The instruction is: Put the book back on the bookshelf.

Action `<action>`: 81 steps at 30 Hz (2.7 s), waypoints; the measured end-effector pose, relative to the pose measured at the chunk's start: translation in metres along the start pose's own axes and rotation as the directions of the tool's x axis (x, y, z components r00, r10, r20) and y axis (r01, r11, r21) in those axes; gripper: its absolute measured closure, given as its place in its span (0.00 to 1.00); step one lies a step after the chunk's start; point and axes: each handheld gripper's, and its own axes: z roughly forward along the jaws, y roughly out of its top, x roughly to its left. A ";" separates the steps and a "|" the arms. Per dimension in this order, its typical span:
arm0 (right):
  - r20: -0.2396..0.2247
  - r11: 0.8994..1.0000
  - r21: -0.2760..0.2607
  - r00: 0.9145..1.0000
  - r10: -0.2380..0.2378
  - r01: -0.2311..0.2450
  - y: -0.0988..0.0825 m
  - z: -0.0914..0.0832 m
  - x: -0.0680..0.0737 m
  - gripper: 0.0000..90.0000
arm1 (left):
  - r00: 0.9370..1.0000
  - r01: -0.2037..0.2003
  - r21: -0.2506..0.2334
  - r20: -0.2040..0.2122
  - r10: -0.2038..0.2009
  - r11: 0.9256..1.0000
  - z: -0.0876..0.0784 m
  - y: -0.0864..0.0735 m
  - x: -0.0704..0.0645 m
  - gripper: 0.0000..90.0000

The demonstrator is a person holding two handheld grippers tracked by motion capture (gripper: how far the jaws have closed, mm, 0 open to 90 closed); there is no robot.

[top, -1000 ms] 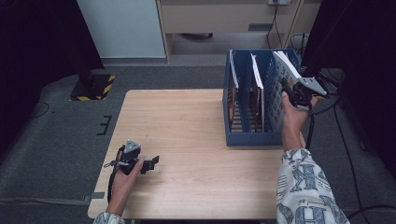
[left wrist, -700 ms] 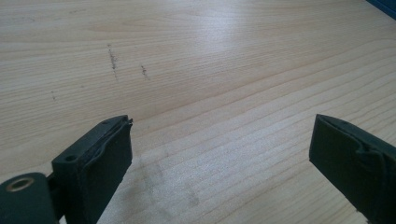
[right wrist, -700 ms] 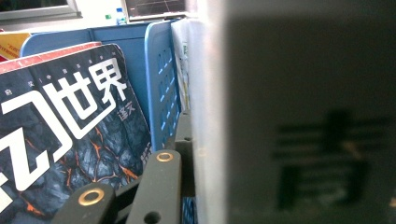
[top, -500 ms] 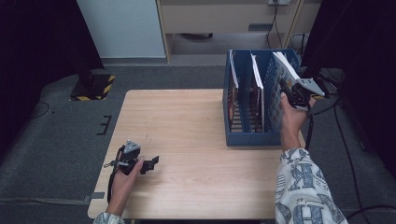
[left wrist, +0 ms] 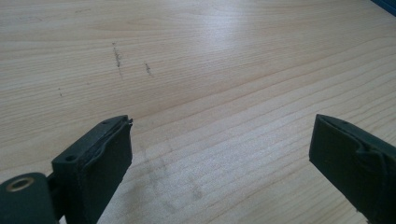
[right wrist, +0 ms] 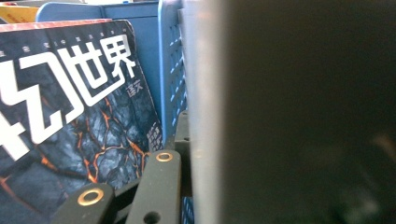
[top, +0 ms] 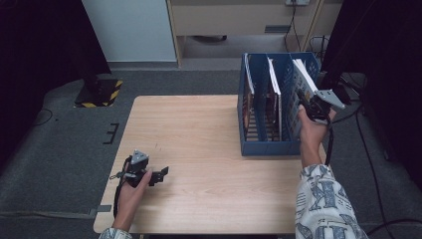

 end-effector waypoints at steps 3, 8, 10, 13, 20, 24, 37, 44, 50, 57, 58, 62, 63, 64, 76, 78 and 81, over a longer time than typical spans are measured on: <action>-0.004 1.000 0.001 1.000 -0.010 0.010 0.000 -0.001 0.002 0.81 | 1.000 0.000 -0.003 -0.001 0.000 1.000 -0.001 0.000 0.001 0.06; -0.008 1.000 0.000 1.000 -0.020 0.020 0.000 -0.001 0.006 0.81 | 1.000 0.004 -0.003 -0.003 -0.004 1.000 -0.001 0.000 0.001 0.06; -0.007 1.000 0.001 1.000 -0.015 0.015 0.000 -0.001 0.006 0.81 | 1.000 0.002 -0.002 -0.003 -0.002 1.000 -0.001 0.000 0.001 0.06; -0.012 1.000 0.002 1.000 -0.015 0.015 0.001 -0.001 0.004 0.80 | 1.000 0.002 -0.001 -0.003 -0.002 1.000 -0.001 0.000 0.001 0.06; -0.027 1.000 0.004 0.999 -0.023 0.023 0.007 0.001 0.003 0.81 | 1.000 -0.001 0.000 0.003 0.001 1.000 0.000 0.000 0.000 0.06; -0.002 1.000 0.006 1.000 -0.028 0.028 0.008 0.001 0.003 0.82 | 1.000 -0.001 -0.001 0.001 0.001 1.000 -0.001 0.000 0.001 0.06; 0.052 0.999 -0.010 0.998 -0.037 0.038 0.008 0.007 -0.001 0.82 | 1.000 -0.007 0.006 0.006 0.007 1.000 0.001 0.000 0.000 0.06; 0.053 0.999 -0.014 0.998 -0.042 0.042 0.007 0.008 0.005 0.82 | 1.000 -0.005 0.004 0.005 0.005 1.000 0.001 0.000 0.000 0.06; 0.047 0.999 -0.012 0.998 -0.051 0.052 0.006 0.008 0.010 0.82 | 1.000 -0.005 0.004 0.004 0.005 1.000 0.001 0.000 0.000 0.06; 0.045 0.997 -0.014 0.997 -0.070 0.070 0.005 0.008 0.015 0.81 | 1.000 -0.006 0.003 0.003 0.006 1.000 0.000 0.001 0.000 0.06; 0.043 0.997 -0.012 0.996 -0.073 0.073 0.005 0.008 0.016 0.81 | 1.000 -0.006 0.004 0.003 0.006 1.000 0.000 0.000 0.000 0.06; 0.037 0.997 -0.010 0.997 -0.070 0.071 0.005 0.008 0.018 0.80 | 1.000 -0.006 0.003 0.003 0.006 1.000 0.000 0.001 0.000 0.06; 0.036 0.998 -0.010 0.997 -0.069 0.070 0.005 0.008 0.018 0.80 | 1.000 -0.006 0.003 0.003 0.006 1.000 0.000 0.001 0.000 0.06; 0.036 0.998 -0.010 0.997 -0.069 0.070 0.005 0.008 0.018 0.80 | 1.000 -0.006 0.003 0.003 0.006 1.000 0.000 0.001 0.000 0.06; 0.010 0.998 -0.001 0.998 -0.069 0.069 0.007 0.006 0.018 0.70 | 1.000 -0.007 0.003 0.002 0.007 1.000 0.000 0.001 0.000 0.06; 0.004 0.998 0.004 0.998 -0.069 0.069 0.007 0.006 0.018 0.66 | 1.000 -0.006 0.000 0.002 0.006 1.000 0.000 0.001 0.000 0.06; 0.004 0.998 0.009 0.998 -0.070 0.069 0.008 0.004 0.018 0.60 | 1.000 -0.005 0.001 0.001 0.005 1.000 -0.001 0.001 0.001 0.06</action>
